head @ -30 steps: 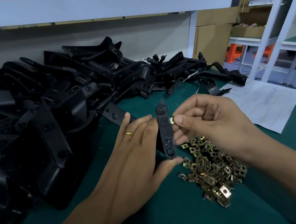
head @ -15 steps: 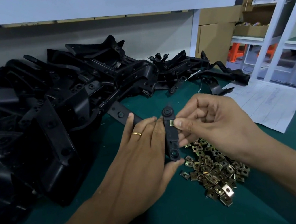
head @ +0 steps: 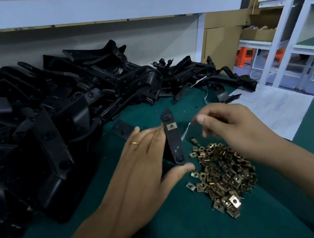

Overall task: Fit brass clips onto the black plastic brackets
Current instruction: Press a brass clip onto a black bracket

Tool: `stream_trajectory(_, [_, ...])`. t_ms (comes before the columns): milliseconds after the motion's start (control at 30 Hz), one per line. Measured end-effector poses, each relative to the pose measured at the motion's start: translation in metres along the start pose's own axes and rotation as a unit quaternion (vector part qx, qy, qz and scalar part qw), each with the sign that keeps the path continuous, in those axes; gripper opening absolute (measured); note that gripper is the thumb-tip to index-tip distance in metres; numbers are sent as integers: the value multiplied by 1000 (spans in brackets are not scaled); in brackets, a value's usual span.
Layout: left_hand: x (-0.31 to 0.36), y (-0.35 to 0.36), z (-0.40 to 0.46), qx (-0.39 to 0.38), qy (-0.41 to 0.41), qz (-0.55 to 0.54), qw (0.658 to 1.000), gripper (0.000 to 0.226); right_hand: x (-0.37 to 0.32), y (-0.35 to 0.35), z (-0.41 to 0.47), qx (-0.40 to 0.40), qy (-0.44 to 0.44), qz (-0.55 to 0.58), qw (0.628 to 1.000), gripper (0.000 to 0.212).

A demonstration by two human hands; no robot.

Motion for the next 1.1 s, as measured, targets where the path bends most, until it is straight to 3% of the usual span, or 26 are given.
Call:
stream_trajectory(133, [-13, 5, -3, -11, -62, -19, 998, 71, 21, 0, 5, 4, 39, -167, 985, 5])
stream_trajectory(267, [-20, 10, -5, -30, -88, -34, 995, 75, 25, 15, 7, -26, 28, -219, 975, 23])
stream_trajectory(400, [-22, 12, -6, -31, -102, -58, 993, 70, 22, 17, 9, -27, 26, -203, 978, 9])
stream_trajectory(633, [-27, 14, -8, -35, -112, -47, 992, 61, 28, 19, 8, -52, 55, -135, 988, 18])
stream_trajectory(933, [-28, 15, -8, -22, -113, -47, 992, 68, 7, 19, 2, -66, 5, 7, 998, 16])
stream_trajectory(1100, [-25, 8, -6, 29, -94, -53, 994, 52, -4, 20, -2, -86, -5, 70, 994, 13])
Point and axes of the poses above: each hand's wrist, its own z-axis towards the middle knuckle, its own y-axis out of the palm, x = y × z, the point moved 8 cm from there along z, towards the middle knuckle, and after that the axes turned 12 degrees about y, right-handed, at the moved point
